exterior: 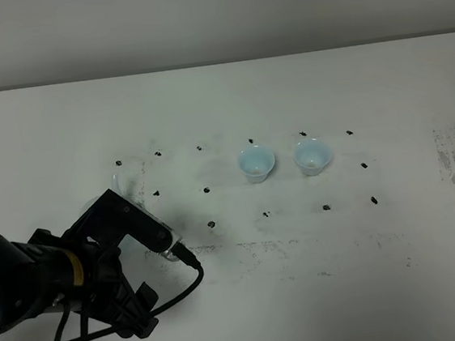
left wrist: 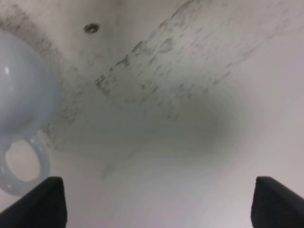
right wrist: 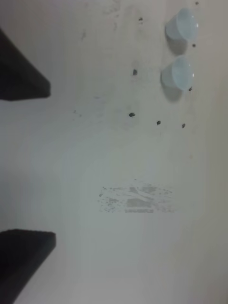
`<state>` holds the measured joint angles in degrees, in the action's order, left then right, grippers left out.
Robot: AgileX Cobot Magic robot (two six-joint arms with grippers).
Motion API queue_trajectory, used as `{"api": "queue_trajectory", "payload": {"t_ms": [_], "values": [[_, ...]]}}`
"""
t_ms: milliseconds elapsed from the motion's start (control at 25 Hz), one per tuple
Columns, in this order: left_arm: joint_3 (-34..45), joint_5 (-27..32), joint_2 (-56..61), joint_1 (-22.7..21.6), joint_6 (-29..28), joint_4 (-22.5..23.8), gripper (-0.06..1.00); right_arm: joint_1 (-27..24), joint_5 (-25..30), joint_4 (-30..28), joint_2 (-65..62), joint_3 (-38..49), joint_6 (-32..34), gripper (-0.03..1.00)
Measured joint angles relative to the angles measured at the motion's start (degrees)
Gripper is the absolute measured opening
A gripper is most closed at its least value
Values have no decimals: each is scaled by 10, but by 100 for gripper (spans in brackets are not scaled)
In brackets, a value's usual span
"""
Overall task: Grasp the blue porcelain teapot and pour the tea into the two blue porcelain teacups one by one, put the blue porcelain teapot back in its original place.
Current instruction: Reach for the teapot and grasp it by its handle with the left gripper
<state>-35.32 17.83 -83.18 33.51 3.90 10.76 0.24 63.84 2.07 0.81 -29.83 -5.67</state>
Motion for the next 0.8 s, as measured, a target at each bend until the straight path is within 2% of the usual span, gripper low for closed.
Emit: {"api": "queue_trajectory", "payload": {"t_ms": [200, 480, 800], "values": [[0, -21, -30, -12, 1, 29, 75, 0, 0, 0, 0, 0, 0, 56], [0, -91, -69, -12, 3, 29, 75, 0, 0, 0, 0, 0, 0, 56], [0, -100, -85, -22, 4, 46, 75, 0, 0, 0, 0, 0, 0, 56]]}}
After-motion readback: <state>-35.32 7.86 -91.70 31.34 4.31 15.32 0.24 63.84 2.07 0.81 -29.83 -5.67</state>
